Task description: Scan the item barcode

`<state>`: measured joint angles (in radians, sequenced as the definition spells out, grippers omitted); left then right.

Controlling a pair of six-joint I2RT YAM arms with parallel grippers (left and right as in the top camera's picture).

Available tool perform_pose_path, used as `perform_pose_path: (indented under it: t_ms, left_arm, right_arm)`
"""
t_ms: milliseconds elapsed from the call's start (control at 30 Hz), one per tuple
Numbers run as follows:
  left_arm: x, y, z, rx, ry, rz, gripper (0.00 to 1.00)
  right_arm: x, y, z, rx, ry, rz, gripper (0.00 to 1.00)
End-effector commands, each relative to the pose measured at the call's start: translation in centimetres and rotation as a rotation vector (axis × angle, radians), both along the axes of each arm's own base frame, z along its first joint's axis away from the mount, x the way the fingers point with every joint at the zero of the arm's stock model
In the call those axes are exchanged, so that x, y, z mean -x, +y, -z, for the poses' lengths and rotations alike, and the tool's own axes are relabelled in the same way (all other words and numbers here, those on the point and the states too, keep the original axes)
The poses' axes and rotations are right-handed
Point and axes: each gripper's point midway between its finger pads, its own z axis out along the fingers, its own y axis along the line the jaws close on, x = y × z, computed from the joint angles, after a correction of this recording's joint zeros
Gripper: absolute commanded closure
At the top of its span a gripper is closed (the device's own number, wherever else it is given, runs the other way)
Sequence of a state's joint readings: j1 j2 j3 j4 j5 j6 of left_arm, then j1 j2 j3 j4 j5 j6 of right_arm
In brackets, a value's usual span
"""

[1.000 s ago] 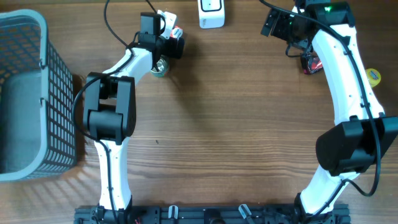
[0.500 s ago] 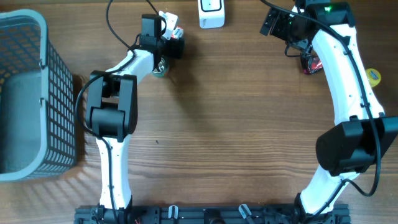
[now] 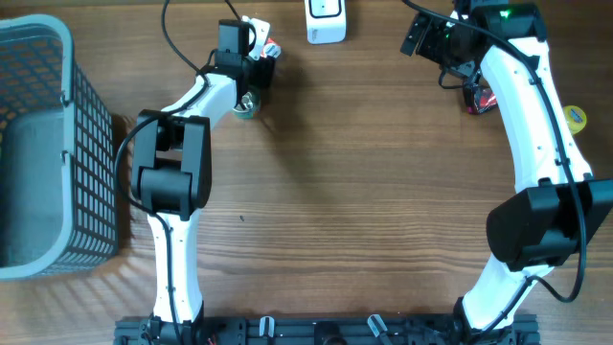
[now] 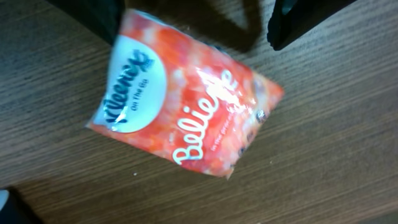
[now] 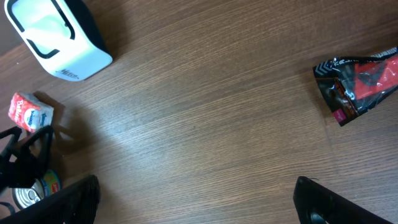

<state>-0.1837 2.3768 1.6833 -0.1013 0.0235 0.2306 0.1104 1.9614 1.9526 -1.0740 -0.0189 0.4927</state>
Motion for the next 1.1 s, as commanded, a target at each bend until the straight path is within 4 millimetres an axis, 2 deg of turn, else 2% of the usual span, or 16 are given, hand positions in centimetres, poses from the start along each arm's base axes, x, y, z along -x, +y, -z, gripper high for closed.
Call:
perform_pose_path:
  t_ms: [0,33,233,267,300,333,500,533,767,900,1067]
  left_arm:
    - [0.2,-1.3,-3.2,-0.007,-0.034,0.011,0.36]
    - [0.4,-1.8,-3.3,-0.008,-0.032,0.019,0.39]
    - [1.0,-3.1,-3.7,-0.019,-0.028,0.036,0.40]
    - [0.8,-2.6,-3.8,-0.040,-0.037,0.013,0.22]
    - [0.7,-2.1,-3.8,-0.057,-0.039,-0.005,0.09]
    - [0.7,-1.5,-3.7,-0.073,-0.037,-0.022,0.00]
    - [0.0,1.1,-3.8,-0.085,-0.043,-0.045,0.00]
    - [-0.2,1.4,-4.0,-0.070,-0.053,-0.002,0.00]
    - [-1.5,1.4,-5.1,-0.027,-0.125,0.063,0.00]
    - [-1.4,0.5,-3.8,0.005,-0.108,0.101,0.00]
    - [-1.7,0.6,-3.2,0.006,-0.114,0.107,0.00]
  right_arm:
    - [0.2,0.1,-0.7,-0.012,-0.012,0.002,0.00]
    - [0.3,0.1,-0.7,-0.010,-0.008,0.001,0.00]
    - [0.5,0.0,-0.5,-0.005,0.003,0.001,0.00]
    - [0.6,0.0,-0.5,-0.004,0.005,0.001,0.00]
    - [0.6,0.0,-0.5,-0.002,0.007,0.003,0.00]
    - [0.6,-0.1,-0.5,0.001,0.007,0.005,0.00]
    - [0.5,-0.1,-0.5,0.000,0.002,0.007,0.00]
    - [0.5,-0.1,-0.5,-0.001,0.002,0.007,0.00]
    - [0.5,0.0,-0.5,-0.008,0.004,0.018,0.00]
    - [0.5,0.2,-0.6,-0.025,0.002,0.030,0.00]
    - [0.5,0.3,-0.6,-0.033,0.005,0.047,0.00]
